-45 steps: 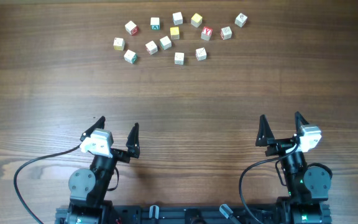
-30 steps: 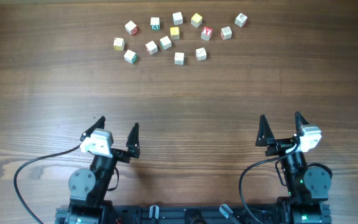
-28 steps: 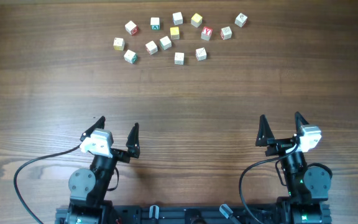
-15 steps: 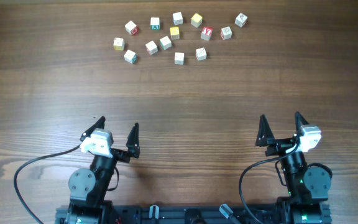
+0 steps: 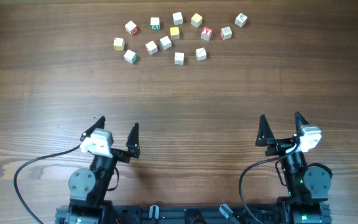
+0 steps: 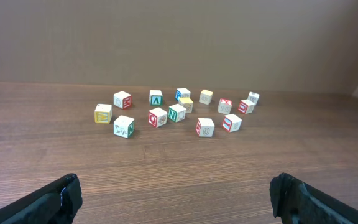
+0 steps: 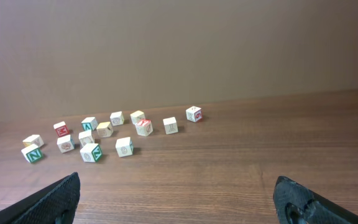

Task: Form a horizontal line

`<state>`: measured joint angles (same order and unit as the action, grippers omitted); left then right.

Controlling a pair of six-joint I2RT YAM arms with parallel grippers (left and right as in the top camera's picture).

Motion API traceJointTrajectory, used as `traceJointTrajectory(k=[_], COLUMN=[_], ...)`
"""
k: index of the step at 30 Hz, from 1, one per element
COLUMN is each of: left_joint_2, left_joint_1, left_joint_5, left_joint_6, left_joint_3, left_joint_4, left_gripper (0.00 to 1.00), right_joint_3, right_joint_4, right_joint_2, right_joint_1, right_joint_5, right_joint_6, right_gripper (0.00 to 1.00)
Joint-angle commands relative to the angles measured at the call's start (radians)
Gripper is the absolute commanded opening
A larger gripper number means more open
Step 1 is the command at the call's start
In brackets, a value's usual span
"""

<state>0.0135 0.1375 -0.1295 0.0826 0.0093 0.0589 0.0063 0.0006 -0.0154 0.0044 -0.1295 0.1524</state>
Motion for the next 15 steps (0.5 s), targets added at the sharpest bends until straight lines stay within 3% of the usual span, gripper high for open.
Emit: traceJointTrajectory(k=[1, 15], left_joint_2=[-0.009, 0.010], left_joint_1=[0.001, 0.001], left_joint_5=[0.002, 0.008], left_joint_6=[-0.020, -0.014], left_joint_3=[-0.004, 0.036], left_joint_4=[0.005, 0.005], left_gripper=[1.00, 1.00], right_joint_3=[-0.001, -0.001], right_joint_4=[0.005, 0.005], right_joint_2=[0.011, 0.011], right_joint_1=[-0.006, -0.006], right_joint_5=[0.017, 0.017], right_joint_6=[0.008, 0.007], right_gripper=[1.00, 1.00])
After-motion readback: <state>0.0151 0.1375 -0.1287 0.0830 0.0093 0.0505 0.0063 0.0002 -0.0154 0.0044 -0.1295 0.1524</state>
